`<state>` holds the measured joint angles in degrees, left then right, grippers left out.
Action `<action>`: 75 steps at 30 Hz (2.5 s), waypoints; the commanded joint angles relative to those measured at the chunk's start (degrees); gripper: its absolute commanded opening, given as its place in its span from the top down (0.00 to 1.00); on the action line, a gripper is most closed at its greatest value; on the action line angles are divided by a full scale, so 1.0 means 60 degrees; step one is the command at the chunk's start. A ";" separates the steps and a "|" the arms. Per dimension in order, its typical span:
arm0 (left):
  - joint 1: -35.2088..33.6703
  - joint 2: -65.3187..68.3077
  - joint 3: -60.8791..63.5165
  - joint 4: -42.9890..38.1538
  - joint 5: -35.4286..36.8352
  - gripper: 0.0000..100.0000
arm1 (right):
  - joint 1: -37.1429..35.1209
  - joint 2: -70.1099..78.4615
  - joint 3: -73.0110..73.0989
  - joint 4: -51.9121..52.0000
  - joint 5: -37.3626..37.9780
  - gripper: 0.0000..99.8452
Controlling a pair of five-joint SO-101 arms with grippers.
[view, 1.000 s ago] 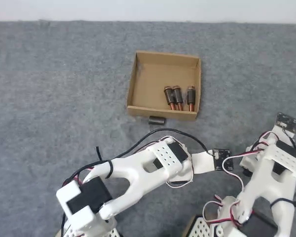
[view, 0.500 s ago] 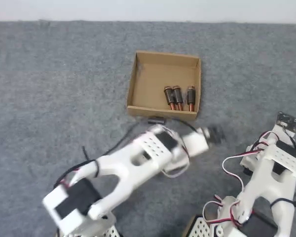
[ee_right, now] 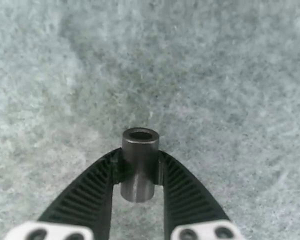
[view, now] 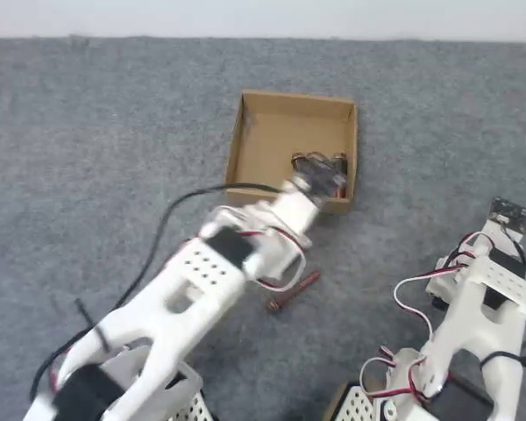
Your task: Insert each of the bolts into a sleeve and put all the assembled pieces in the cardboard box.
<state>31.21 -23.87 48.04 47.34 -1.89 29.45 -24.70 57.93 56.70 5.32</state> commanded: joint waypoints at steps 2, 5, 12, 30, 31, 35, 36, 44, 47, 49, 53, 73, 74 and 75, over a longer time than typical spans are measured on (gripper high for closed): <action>-0.1436 -0.2095 0.0857 -0.1114 0.1216 0.99 | -0.0374 -0.0447 -0.0308 -0.0125 0.0044 0.99; -0.2271 -0.2989 0.1795 -0.1788 0.1670 0.99 | -0.0505 -0.0447 -0.0308 -0.0125 0.0044 0.99; -0.4645 -0.5348 0.3890 -0.2901 0.3282 0.99 | -0.1399 -0.0491 -0.0308 -0.0125 0.0044 0.99; -0.8571 -0.9187 0.7172 -0.2916 0.3766 0.99 | -0.6557 -0.0491 -0.0308 -0.3832 0.0073 0.99; -0.8586 -0.9260 0.7260 -0.2901 0.3766 0.99 | -0.6703 -0.0462 -0.0308 -0.4168 0.0073 0.99; -0.8571 -0.9509 0.7407 -0.2901 0.3766 0.99 | -0.6996 -0.0462 -0.0293 -0.5297 0.0073 0.99; -0.8571 -0.9553 0.7421 -0.2901 0.3766 0.99 | -0.7040 -0.0462 -0.0293 -0.5634 0.0073 0.99; -0.8542 -0.9597 0.7480 -0.2901 0.3751 0.99 | -0.7612 -0.0432 0.0440 -0.9121 0.0103 0.99; -0.8527 -0.9597 0.7495 -0.2916 0.3751 0.99 | -0.7963 -0.0432 0.0938 -1.0923 0.0103 0.99; -0.8527 -0.9597 0.7509 -0.2930 0.3751 0.99 | -0.8139 -0.0432 0.1172 -1.1993 0.0103 0.99; -0.8527 -0.9597 0.7509 -0.2930 0.3751 0.99 | -0.8359 -0.0432 0.1289 -1.3326 0.0073 0.99; -0.8542 -0.9597 0.7524 -0.2930 0.3736 0.99 | -0.9575 0.6469 -0.0366 -2.1839 0.0073 0.99; -0.8542 -0.9597 0.7524 -0.2930 0.3736 0.99 | -0.9780 0.6777 -0.0366 -2.2220 0.0088 0.99; -0.8542 -0.9597 0.7524 -0.2930 0.3736 0.99 | -1.0000 0.7099 -0.0352 -2.2557 0.0088 0.99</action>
<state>-19.96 -79.60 94.20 31.87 20.26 -27.34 15.21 58.99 -71.47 5.32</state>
